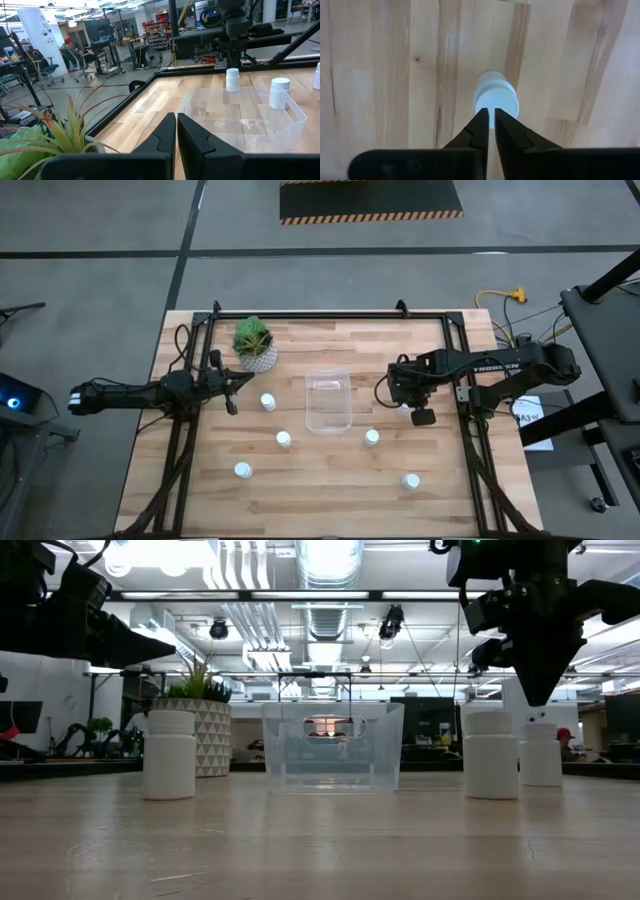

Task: Pick and place pill bottles into a basket
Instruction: Put the white pill bottle into the transparent container

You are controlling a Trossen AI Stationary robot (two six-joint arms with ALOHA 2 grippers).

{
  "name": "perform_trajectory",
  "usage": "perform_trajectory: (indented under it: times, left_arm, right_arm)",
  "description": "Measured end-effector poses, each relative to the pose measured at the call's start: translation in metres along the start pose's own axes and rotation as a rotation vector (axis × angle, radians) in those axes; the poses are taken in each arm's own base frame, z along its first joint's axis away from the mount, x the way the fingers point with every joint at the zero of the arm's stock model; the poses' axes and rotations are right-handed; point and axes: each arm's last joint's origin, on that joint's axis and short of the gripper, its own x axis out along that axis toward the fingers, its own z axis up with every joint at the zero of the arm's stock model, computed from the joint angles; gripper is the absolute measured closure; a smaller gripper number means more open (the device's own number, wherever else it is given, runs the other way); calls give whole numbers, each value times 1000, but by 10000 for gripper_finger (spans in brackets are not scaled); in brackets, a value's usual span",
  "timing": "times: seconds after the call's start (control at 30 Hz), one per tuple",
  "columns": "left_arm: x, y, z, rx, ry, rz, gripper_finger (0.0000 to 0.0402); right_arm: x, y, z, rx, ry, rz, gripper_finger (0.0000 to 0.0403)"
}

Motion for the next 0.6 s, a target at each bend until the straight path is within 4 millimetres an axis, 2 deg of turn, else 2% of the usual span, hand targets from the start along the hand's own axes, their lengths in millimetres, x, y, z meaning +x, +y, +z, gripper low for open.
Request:
perform_trajectory:
  times: [0.13,0.47,0.6]
  left_arm:
    - [0,0,0,0,0,0,402]
    - [0,0,0,0,0,0,402]
    - [0,0,0,0,0,0,402]
  right_arm:
    - [0,0,0,3,0,-7,327]
    - [2,-2,-1,36,7,-51,179]
    - [4,-2,-2,37,12,-50,140]
